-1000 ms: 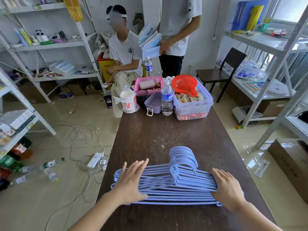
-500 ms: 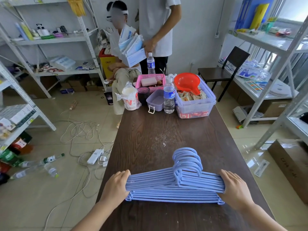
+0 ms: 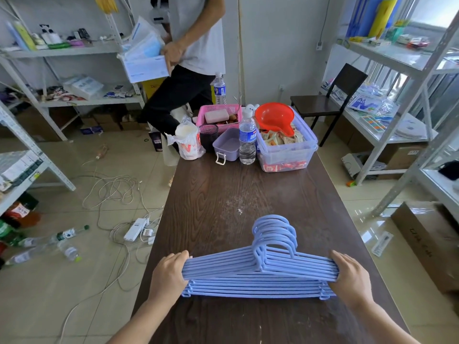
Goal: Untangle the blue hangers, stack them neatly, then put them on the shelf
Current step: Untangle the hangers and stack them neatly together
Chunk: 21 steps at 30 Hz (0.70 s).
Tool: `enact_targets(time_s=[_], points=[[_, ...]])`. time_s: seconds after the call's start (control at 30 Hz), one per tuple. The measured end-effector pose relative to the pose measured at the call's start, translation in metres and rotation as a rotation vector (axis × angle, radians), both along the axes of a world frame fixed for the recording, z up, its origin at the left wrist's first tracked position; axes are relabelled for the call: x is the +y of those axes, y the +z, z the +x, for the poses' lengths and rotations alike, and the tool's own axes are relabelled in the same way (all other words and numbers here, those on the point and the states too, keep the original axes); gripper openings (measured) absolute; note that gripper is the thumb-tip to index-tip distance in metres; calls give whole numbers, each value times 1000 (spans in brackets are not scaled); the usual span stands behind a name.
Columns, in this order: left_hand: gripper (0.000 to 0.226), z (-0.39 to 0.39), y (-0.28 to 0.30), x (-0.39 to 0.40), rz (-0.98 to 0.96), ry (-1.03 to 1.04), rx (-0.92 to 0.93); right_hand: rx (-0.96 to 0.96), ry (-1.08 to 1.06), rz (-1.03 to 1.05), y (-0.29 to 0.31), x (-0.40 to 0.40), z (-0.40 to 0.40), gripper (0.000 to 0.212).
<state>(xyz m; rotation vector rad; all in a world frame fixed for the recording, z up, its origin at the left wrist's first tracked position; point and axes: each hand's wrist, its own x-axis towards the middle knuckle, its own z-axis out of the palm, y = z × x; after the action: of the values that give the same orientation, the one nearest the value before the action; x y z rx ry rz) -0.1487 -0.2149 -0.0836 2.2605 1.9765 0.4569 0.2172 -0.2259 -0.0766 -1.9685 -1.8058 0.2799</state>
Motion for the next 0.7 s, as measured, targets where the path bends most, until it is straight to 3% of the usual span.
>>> enact_targets(time_s=[0.27, 0.5, 0.7], points=[[41, 3, 0, 4, 24, 23, -23, 1, -61, 35, -1, 4, -4, 49], [53, 11, 5, 6, -16, 15, 68, -152, -20, -92, -4, 8, -4, 27], [60, 56, 22, 4, 48, -106, 48, -261, 196, 5, 19, 11, -42, 52]])
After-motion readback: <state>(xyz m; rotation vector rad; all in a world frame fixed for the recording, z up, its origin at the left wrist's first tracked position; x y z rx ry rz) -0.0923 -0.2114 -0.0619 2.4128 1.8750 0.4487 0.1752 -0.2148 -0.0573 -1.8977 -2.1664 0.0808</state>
